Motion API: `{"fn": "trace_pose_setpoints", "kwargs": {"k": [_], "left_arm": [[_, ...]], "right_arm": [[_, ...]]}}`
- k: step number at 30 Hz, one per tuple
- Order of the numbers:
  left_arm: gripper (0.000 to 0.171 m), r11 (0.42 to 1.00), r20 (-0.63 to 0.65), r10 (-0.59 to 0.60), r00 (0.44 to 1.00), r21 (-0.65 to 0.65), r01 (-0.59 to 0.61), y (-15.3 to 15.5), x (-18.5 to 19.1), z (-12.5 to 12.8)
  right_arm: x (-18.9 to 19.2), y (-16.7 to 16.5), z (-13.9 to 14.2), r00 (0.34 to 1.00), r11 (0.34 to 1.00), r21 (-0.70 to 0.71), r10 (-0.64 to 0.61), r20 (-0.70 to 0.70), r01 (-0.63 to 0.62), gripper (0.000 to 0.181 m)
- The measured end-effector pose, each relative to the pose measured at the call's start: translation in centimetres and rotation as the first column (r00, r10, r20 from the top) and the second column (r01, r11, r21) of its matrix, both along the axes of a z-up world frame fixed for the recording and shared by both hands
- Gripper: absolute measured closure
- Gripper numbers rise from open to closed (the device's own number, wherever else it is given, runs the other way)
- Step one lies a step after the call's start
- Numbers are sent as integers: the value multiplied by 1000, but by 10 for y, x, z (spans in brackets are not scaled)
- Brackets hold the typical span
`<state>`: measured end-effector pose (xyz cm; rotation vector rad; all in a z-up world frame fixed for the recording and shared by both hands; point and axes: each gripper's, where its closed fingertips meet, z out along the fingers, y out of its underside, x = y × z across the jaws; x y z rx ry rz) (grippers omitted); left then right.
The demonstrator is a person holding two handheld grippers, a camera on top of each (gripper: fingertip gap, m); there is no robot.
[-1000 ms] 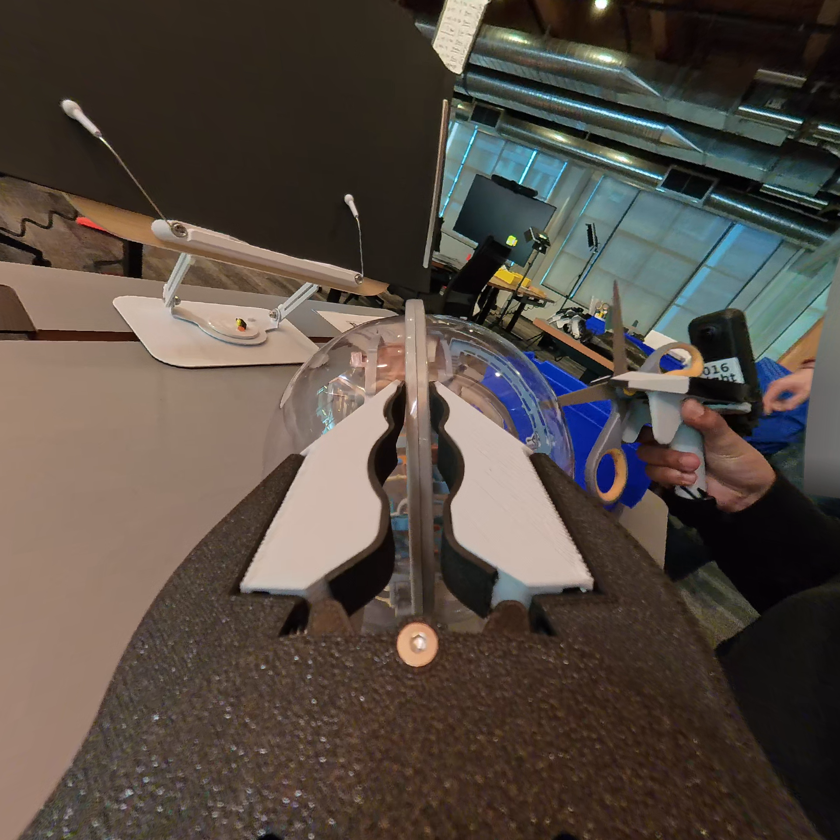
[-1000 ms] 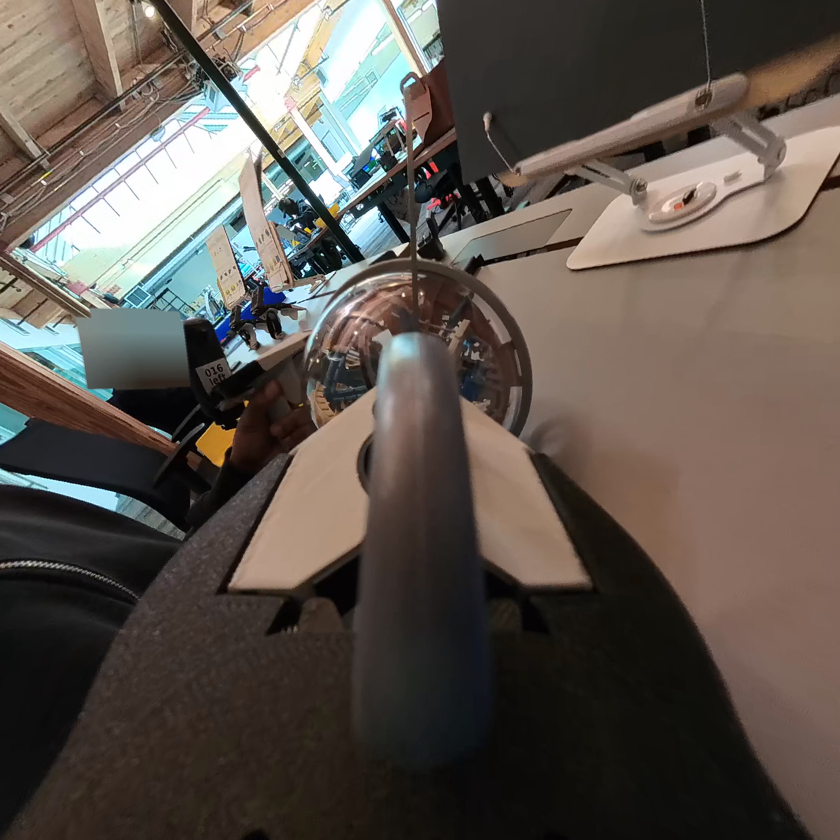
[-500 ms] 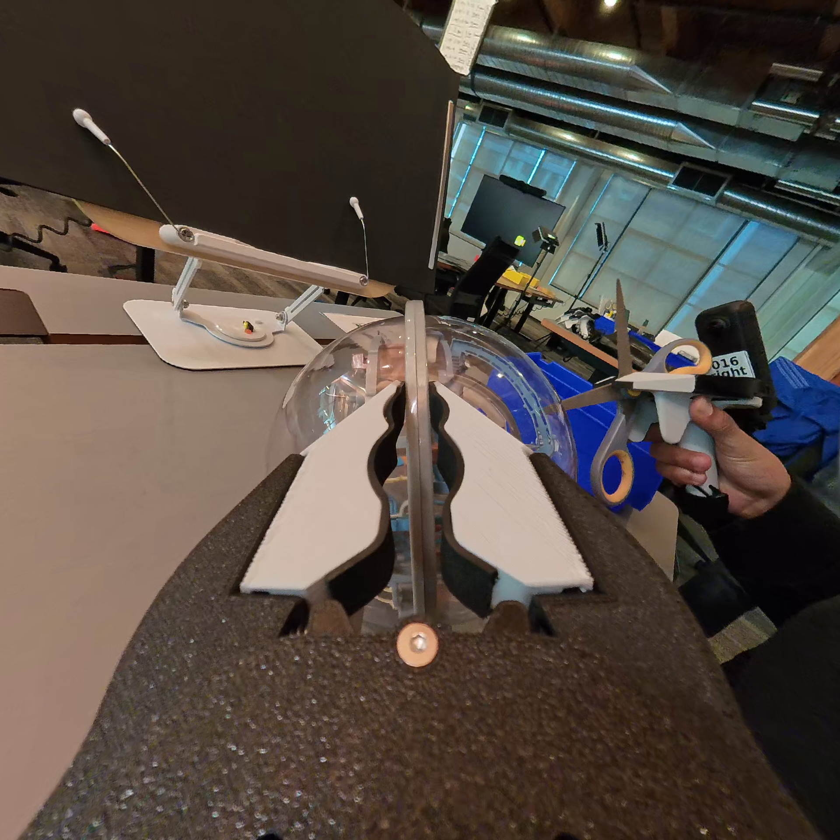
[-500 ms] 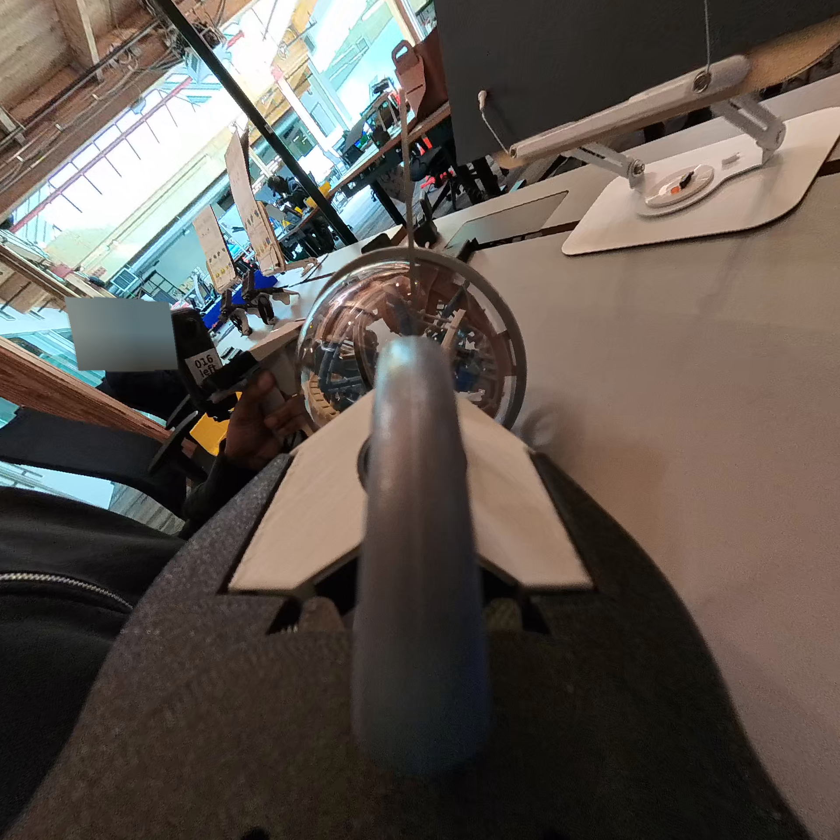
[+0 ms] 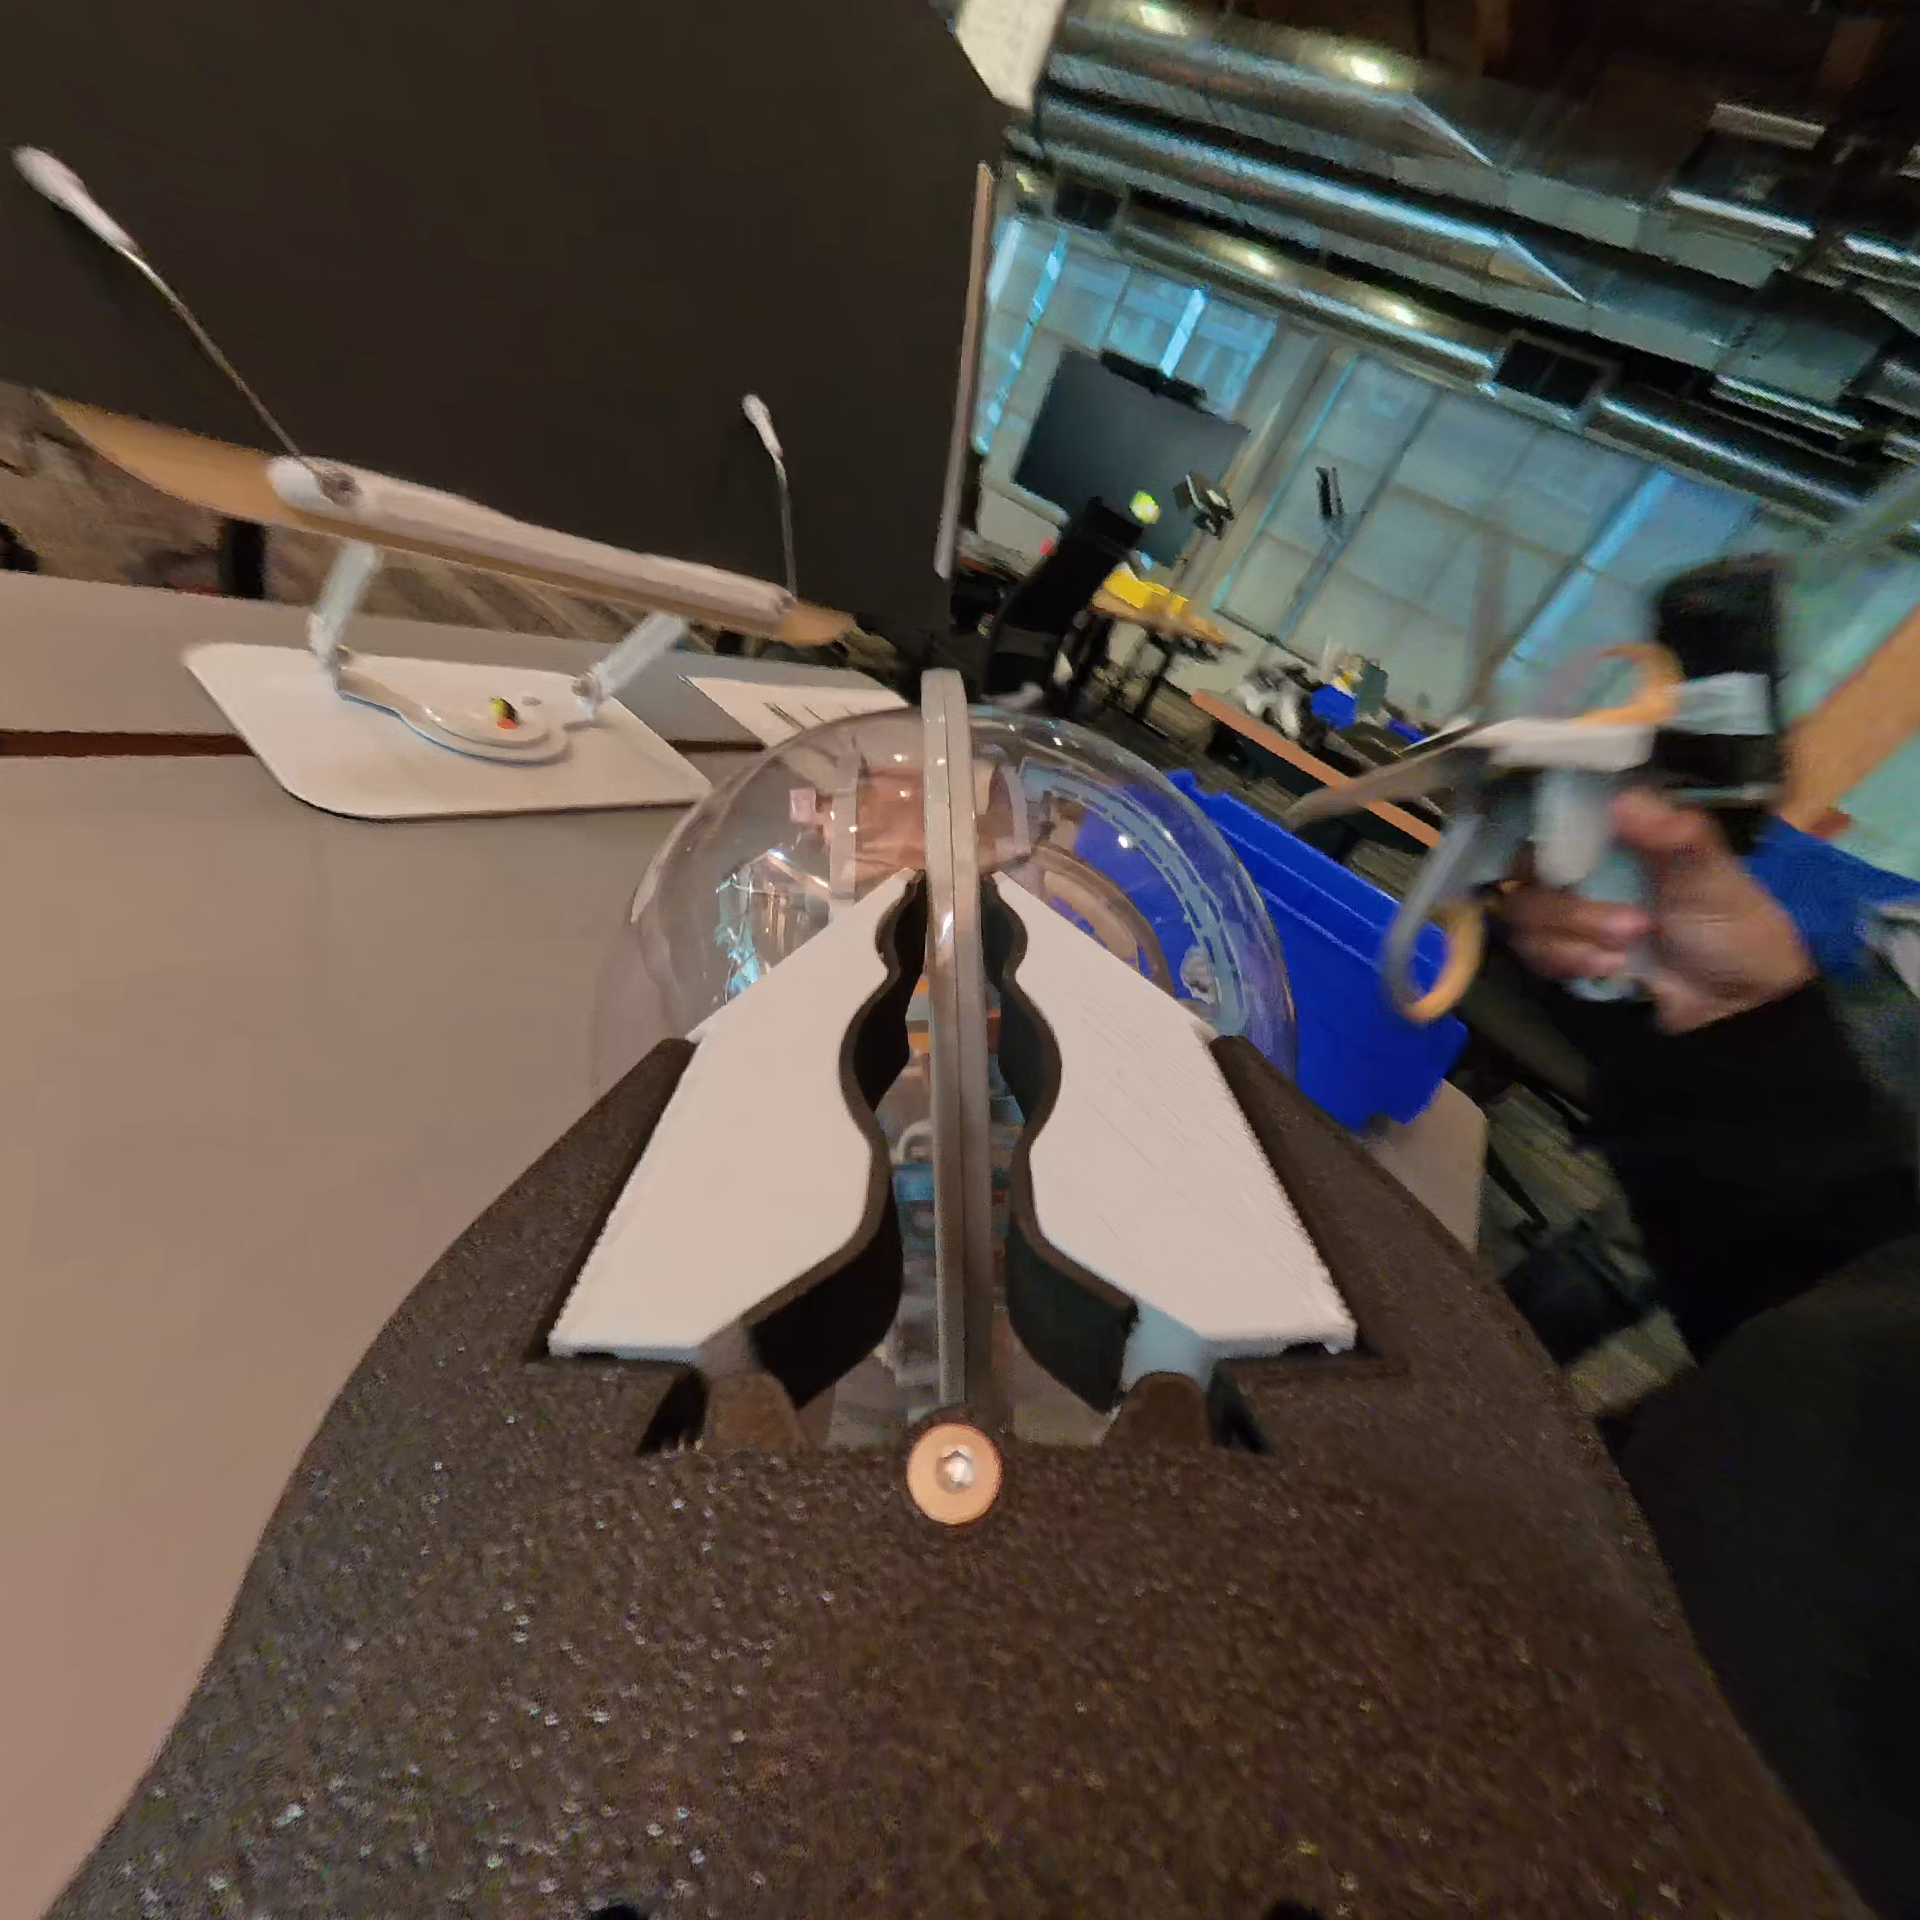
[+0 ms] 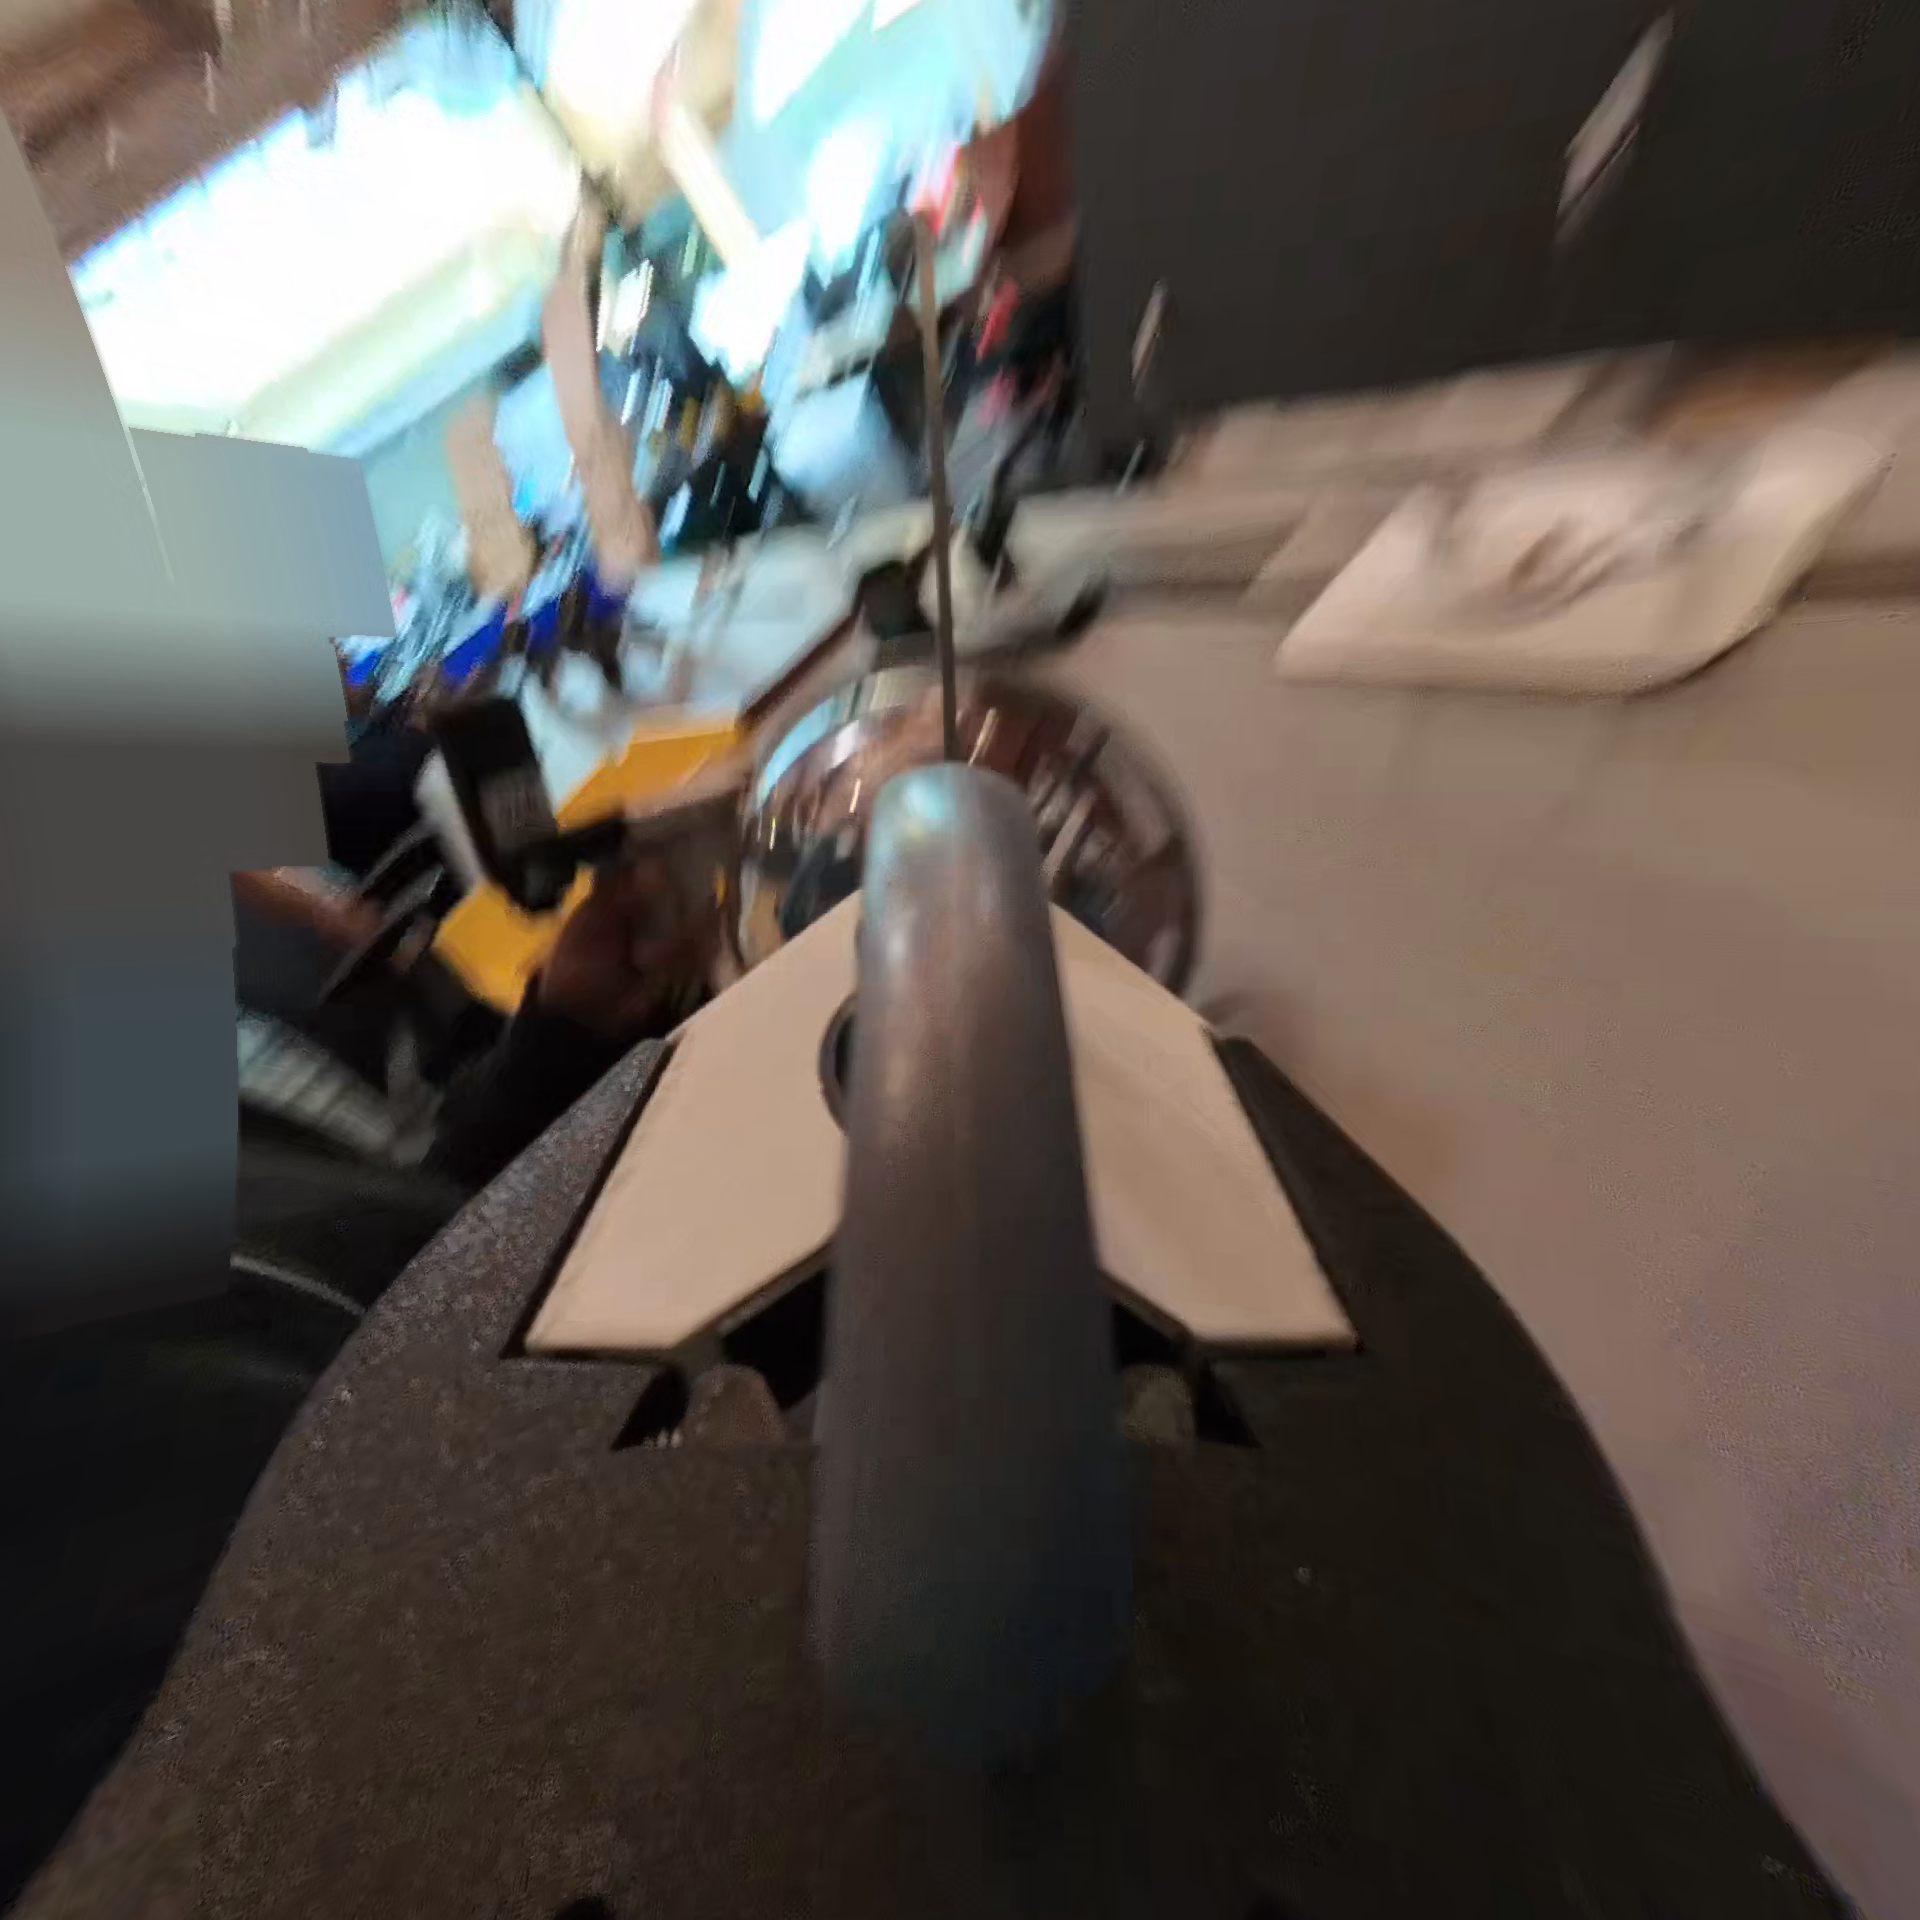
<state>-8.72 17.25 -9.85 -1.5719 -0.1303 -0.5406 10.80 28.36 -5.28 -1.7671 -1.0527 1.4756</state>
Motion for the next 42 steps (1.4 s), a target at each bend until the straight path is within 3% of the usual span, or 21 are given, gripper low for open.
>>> {"fn": "trace_pose_setpoints", "kwargs": {"k": [1, 2, 3, 4, 9, 12, 17, 18, 19, 20, 21, 22, 23, 24, 27, 32, 35, 39, 42], "left_arm": [[162, 999, 9, -19, 1000, -28, 19, 2, 3, -4], [164, 995, -21, 102, 995, 18, -102, -1, -23, 0], [164, 996, 58, 93, 994, -3, -93, -6, -34, 0], [163, 994, 53, 108, 993, -18, -107, -8, -40, -5], [163, 994, 51, 106, 993, -7, -106, -6, -36, -6], [163, 995, 39, 103, 994, -3, -103, -3, -36, -5], [163, 996, 45, 92, 995, -4, -92, -2, -35, -5], [163, 997, 53, 76, 996, -6, -75, -2, -32, -5], [163, 999, 66, 39, 997, -7, -39, 0, -26, -4], [164, 1000, 64, -2, 998, -14, 3, 2, -17, -6], [162, 997, 48, 71, 996, -39, -69, 7, -26, -9], [162, 993, 20, 121, 992, 7, -121, -2, -45, -5], [162, 995, 117, 101, 988, -10, -101, -7, -54, -3], [163, 993, 91, 121, 989, -5, -121, -11, -58, -5], [163, 992, 71, 126, 989, -8, -126, -12, -57, -4], [164, 995, 104, 92, 990, 21, -95, -6, -49, -2], [164, 995, 98, 95, 991, 23, -97, -6, -46, -3], [163, 995, 96, 94, 991, 28, -97, -10, -46, -3], [163, 994, 75, 99, 992, 28, -101, -10, -44, -2]], "right_arm": [[-26, -22, -35, 991, 994, -55, 103, 87, -99, 158], [-30, -17, -25, 996, 988, -125, 93, -9, -93, 166], [-26, -5, -24, 999, 995, -87, 40, 4, -40, 166], [-18, 9, -19, 999, 999, 2, -33, 19, 33, 166], [-6, 16, 6, 998, 993, 107, -49, 29, 46, 166], [6, 28, 34, 996, 980, 182, -84, -7, 84, 165], [46, 51, 91, 962, 936, 258, -193, -191, 239, 167], [35, 50, 83, 970, 948, 240, -172, -171, 211, 167], [4, 38, 56, 992, 979, 179, -79, -98, 95, 167], [-42, 11, 6, 996, 994, 73, 76, 43, -79, 166], [-73, -6, -27, 989, 991, 17, 135, 62, -136, 162], [-71, 2, -27, 989, 991, -18, 132, 65, -131, 162], [-64, 21, -27, 994, 996, 70, 40, 106, -47, 165], [-55, 30, -19, 993, 990, 138, -5, 120, -12, 167], [-41, 31, 12, 997, 987, 162, 9, 79, -21, 167], [-46, 16, 21, 997, 976, 211, 31, 76, -46, 165], [-48, 7, 28, 998, 982, 177, 64, 20, -67, 166], [-57, -1, 9, 994, 980, 175, 85, 68, -96, 166], [-55, -7, 16, 991, 990, 71, 125, -37, -122, 166]]}}
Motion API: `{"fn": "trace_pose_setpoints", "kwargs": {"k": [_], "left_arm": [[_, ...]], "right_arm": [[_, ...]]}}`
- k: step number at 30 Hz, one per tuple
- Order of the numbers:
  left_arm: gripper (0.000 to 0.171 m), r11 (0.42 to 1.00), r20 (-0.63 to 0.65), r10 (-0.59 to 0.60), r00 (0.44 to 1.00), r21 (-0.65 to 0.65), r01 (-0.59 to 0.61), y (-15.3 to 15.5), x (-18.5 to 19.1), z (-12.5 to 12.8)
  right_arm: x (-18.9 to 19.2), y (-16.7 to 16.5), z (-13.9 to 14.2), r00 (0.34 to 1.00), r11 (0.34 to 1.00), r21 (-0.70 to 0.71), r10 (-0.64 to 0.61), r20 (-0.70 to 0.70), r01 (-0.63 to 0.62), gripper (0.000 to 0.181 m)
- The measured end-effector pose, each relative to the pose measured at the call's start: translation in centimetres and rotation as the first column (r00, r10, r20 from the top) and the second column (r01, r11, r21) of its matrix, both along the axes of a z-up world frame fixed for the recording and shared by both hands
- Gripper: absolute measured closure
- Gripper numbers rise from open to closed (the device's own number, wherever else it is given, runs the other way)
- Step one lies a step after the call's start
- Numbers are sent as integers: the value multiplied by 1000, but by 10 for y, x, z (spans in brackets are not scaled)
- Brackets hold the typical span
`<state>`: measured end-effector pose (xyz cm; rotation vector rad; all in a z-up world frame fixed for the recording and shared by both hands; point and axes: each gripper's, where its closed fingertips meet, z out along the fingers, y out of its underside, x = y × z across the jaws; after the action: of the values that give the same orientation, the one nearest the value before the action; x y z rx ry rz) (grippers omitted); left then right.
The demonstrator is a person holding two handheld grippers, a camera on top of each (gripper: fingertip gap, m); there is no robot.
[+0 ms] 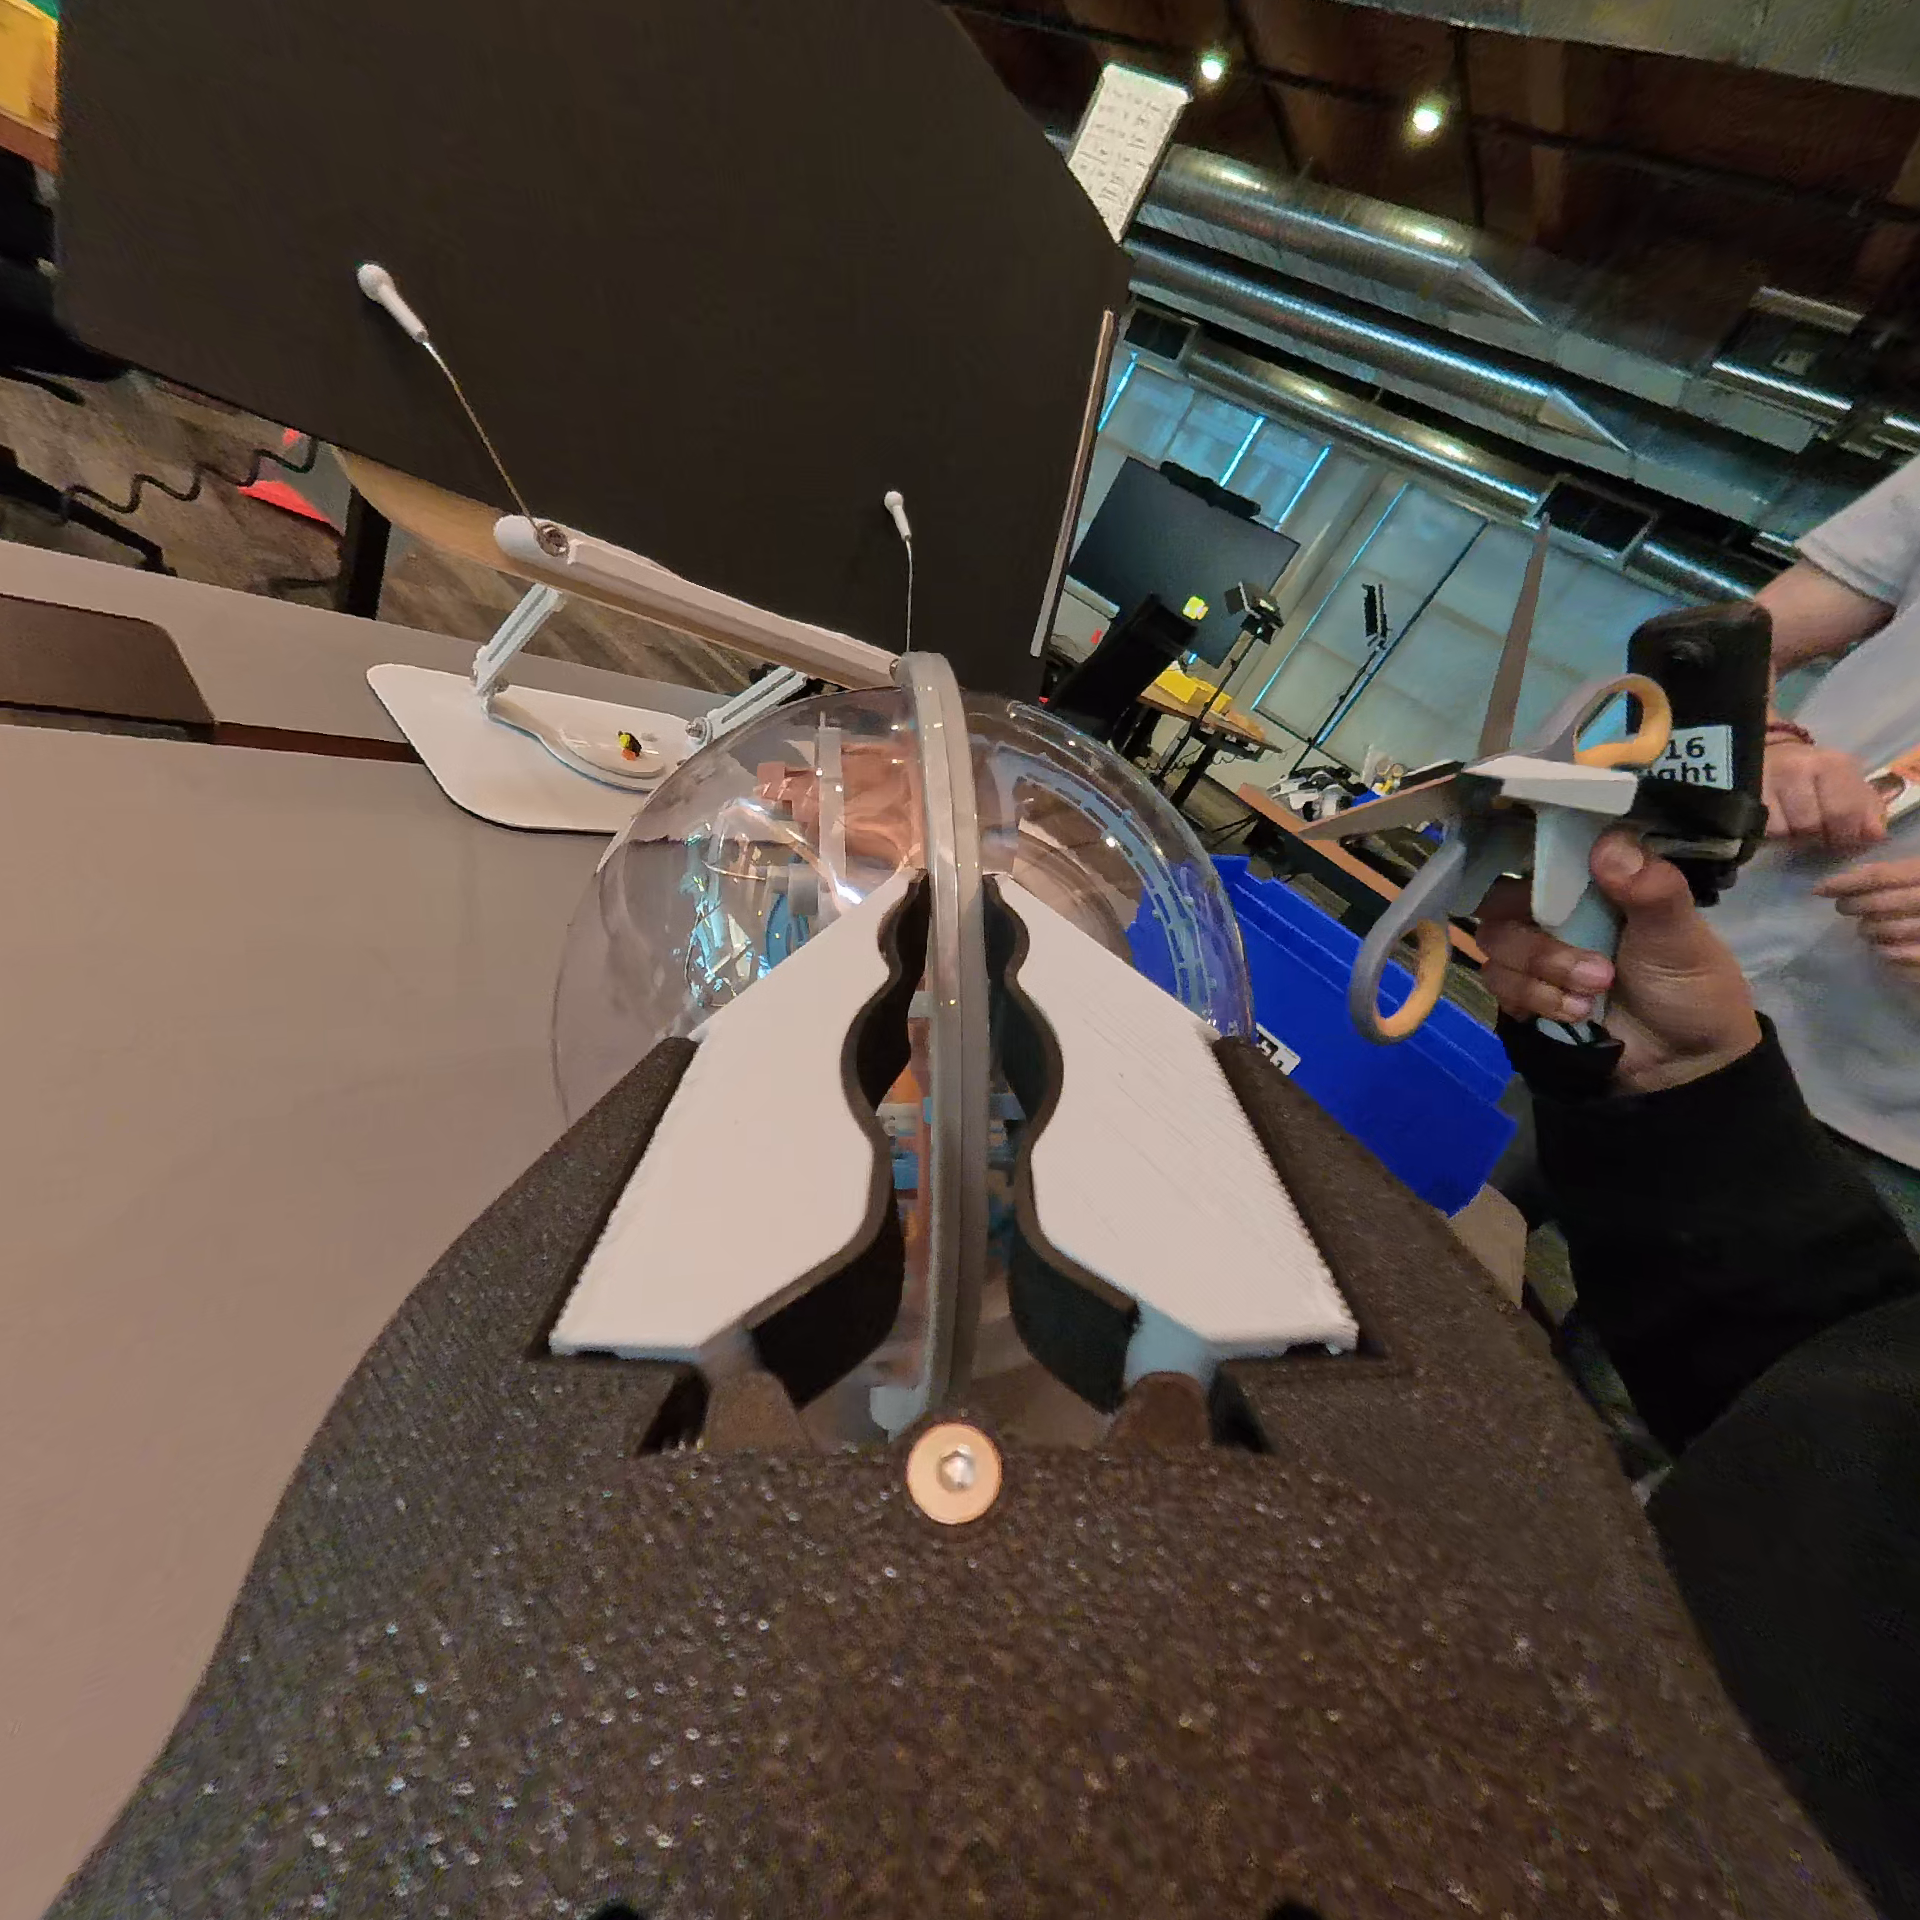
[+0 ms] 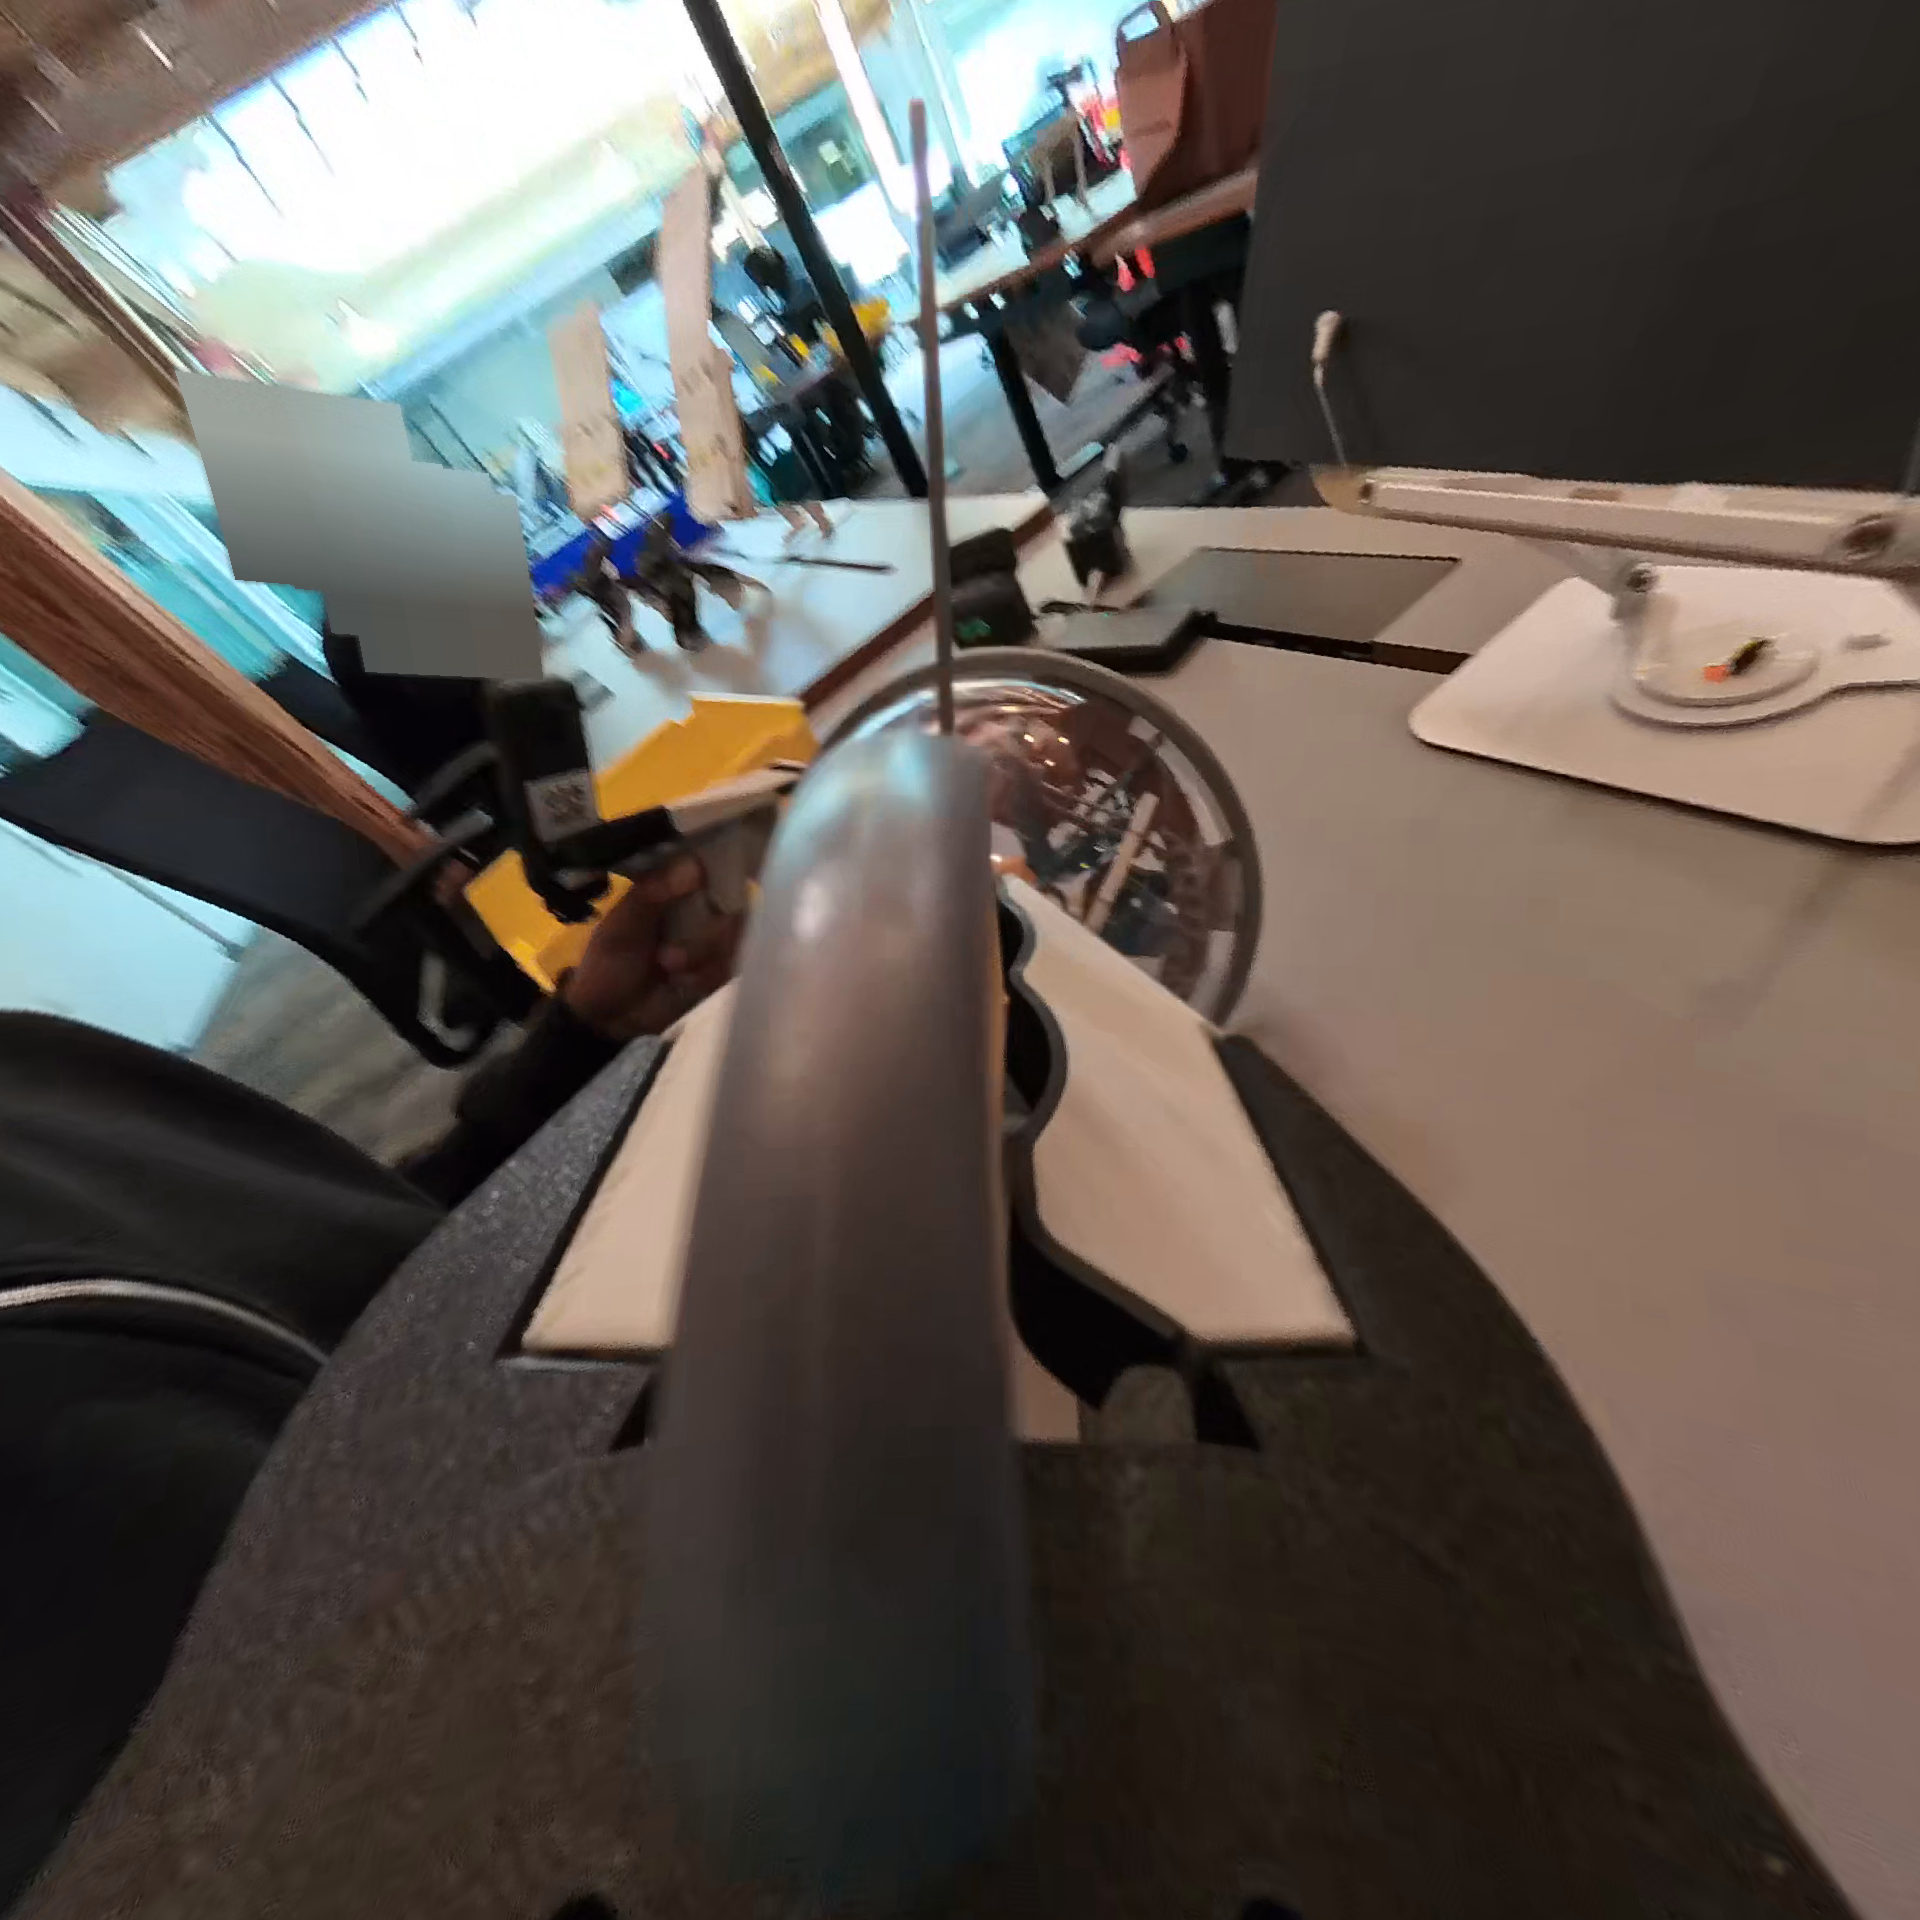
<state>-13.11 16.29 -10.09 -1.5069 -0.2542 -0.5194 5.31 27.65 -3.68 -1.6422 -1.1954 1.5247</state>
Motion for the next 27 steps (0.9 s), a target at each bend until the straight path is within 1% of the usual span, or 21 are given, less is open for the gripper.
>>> {"fn": "trace_pose_setpoints", "kwargs": {"k": [1, 4, 7, 10, 17, 27], "left_arm": [[163, 1000, -3, 0, 1000, 2, 0, -1, 0, -1], [163, 1000, 11, -5, 1000, 10, 5, 2, 0, -1], [163, 1000, -12, -3, 1000, 9, 3, 3, 1, 1], [163, 1000, -20, -6, 1000, 13, 6, 6, 2, 1], [163, 1000, -19, -16, 1000, 25, 16, 7, 3, 0], [163, 999, -21, -28, 999, 29, 29, 7, 6, -1]], "right_arm": [[0, 0, 0, 1000, 999, -34, 4, -17, -4, 165], [0, 3, -13, 999, 999, -32, -36, 17, 37, 165], [5, -2, -8, 999, 998, -52, -43, -5, 42, 165], [13, -2, -3, 997, 997, -29, -75, -17, 75, 165], [21, -5, -7, 993, 992, -43, -118, -12, 118, 166], [26, -9, -6, 990, 989, -50, -143, -20, 142, 165]]}}
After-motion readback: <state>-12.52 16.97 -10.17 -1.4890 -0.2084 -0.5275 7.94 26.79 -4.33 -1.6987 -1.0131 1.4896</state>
